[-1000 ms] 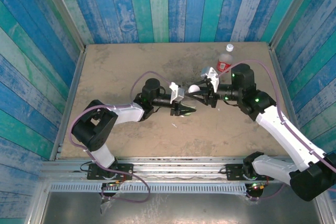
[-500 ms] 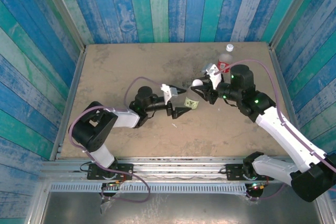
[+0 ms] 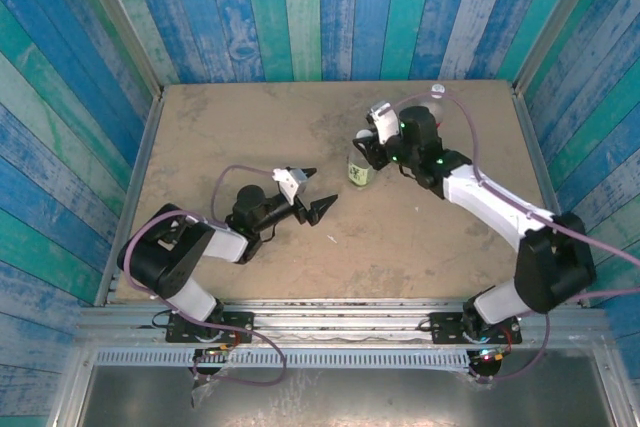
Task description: Screw on the bottle caps
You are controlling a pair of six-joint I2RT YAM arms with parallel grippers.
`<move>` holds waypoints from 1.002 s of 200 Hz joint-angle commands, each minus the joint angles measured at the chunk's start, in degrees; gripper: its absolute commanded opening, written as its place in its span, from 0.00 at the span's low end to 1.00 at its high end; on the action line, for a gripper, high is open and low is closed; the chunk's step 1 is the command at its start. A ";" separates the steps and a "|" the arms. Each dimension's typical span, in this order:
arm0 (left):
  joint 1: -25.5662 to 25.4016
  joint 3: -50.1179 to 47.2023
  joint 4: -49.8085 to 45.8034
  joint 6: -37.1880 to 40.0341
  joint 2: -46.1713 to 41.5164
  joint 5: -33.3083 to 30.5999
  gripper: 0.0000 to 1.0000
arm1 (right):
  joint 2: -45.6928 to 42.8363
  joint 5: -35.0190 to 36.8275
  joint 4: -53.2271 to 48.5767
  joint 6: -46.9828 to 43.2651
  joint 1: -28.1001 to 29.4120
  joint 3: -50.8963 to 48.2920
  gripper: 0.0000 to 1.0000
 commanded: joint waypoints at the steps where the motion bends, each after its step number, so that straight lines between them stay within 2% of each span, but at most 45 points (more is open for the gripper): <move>1: 0.35 -1.13 2.20 -0.04 -4.42 -4.24 0.94 | 2.97 0.62 4.01 0.57 -0.72 3.62 0.26; 26: 0.66 -1.43 0.08 0.93 -5.96 -6.27 0.94 | 4.70 0.33 4.84 0.87 -1.17 3.41 0.27; 46: 0.97 -1.57 -1.35 1.35 -7.21 -7.87 0.94 | 5.37 -0.18 4.59 0.70 -1.27 2.98 0.33; 58: 1.22 -1.34 -2.68 1.62 -8.13 -8.42 0.94 | 5.19 -0.57 4.30 0.62 -1.27 2.83 0.40; 91: 2.39 0.14 -10.39 5.77 -11.93 -10.42 0.94 | 2.89 -1.61 2.50 0.35 -1.22 3.03 0.69; 115: 5.67 0.89 -13.74 7.23 -13.89 -10.42 0.94 | -1.11 -0.07 0.61 0.00 -1.43 2.42 0.81; 159: 12.09 1.12 -19.27 9.15 -17.14 -16.93 0.94 | -11.95 4.76 0.69 2.27 -4.73 -5.39 0.87; 200: 16.02 0.19 -21.42 9.23 -18.65 -26.49 0.94 | -22.53 11.66 7.75 3.49 -12.16 -20.74 0.92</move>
